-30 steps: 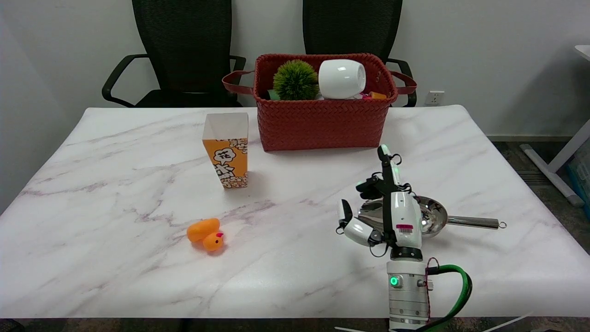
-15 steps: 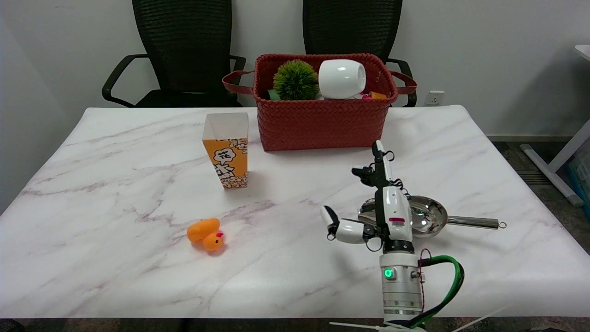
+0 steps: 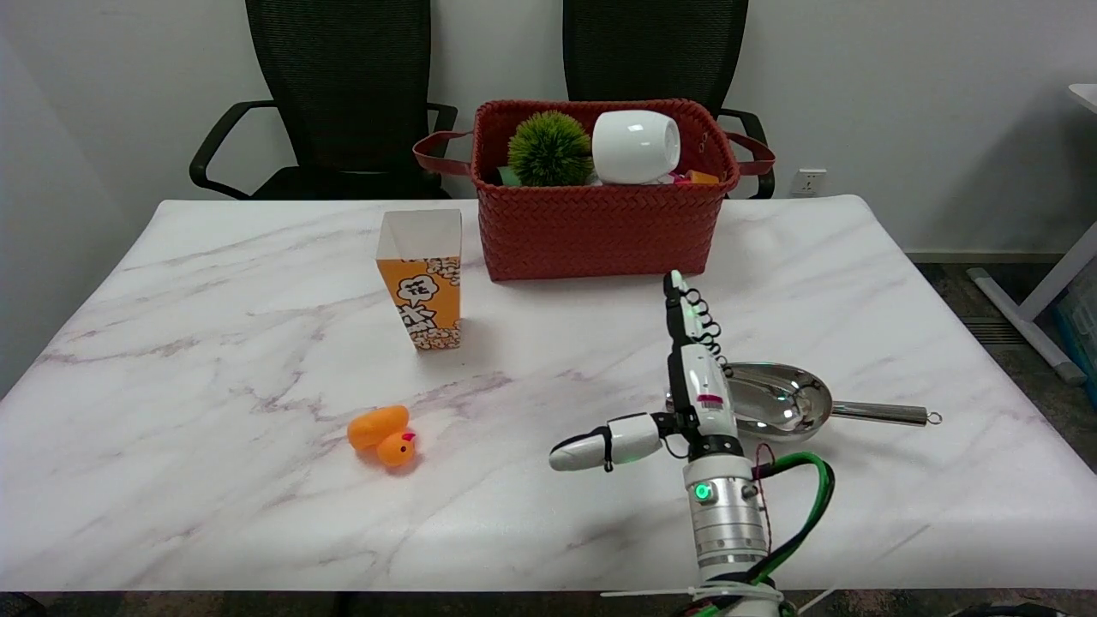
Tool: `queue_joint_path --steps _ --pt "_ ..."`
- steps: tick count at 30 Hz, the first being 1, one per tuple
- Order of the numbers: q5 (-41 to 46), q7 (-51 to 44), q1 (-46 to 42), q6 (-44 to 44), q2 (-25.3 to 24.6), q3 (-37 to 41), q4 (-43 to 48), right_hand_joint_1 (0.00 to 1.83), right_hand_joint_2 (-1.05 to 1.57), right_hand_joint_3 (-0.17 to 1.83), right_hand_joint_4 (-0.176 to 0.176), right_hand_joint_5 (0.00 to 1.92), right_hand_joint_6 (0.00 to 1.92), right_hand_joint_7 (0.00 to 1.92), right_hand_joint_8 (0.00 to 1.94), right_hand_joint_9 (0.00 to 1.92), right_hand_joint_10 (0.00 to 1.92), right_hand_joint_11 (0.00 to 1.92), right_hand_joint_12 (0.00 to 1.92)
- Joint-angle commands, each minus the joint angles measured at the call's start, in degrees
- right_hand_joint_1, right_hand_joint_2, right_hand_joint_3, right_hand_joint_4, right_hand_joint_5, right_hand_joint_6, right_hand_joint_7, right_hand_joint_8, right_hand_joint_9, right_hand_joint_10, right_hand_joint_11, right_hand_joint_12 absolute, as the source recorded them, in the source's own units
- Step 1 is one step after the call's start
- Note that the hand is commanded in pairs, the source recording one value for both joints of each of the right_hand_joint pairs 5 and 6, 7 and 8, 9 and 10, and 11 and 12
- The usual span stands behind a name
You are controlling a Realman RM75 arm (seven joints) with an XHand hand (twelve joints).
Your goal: Pick up the popcorn boxd.
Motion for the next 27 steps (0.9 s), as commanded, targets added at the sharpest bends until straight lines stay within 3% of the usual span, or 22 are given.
queue_joint_path --steps 1,10,19,27 --pt "7.11 -2.93 0.71 -14.59 0.82 4.18 8.54 1.02 -0.14 -0.17 0.0 0.0 0.0 0.0 0.0 0.11 0.11 0.0 0.0" --pt "7.14 -2.55 3.29 -16.01 -2.62 4.84 7.13 1.02 -0.03 -0.17 0.0 0.0 0.0 0.11 0.11 0.28 0.28 0.11 0.11" --pt "8.6 2.04 7.54 -19.26 -3.48 4.96 3.45 1.01 0.05 -0.17 0.0 0.0 0.0 0.15 0.15 0.31 0.31 0.15 0.15" --pt "10.5 2.68 11.81 -22.19 -3.64 4.66 -0.84 0.99 0.06 -0.17 0.0 0.0 0.0 0.16 0.16 0.3 0.3 0.0 0.0"
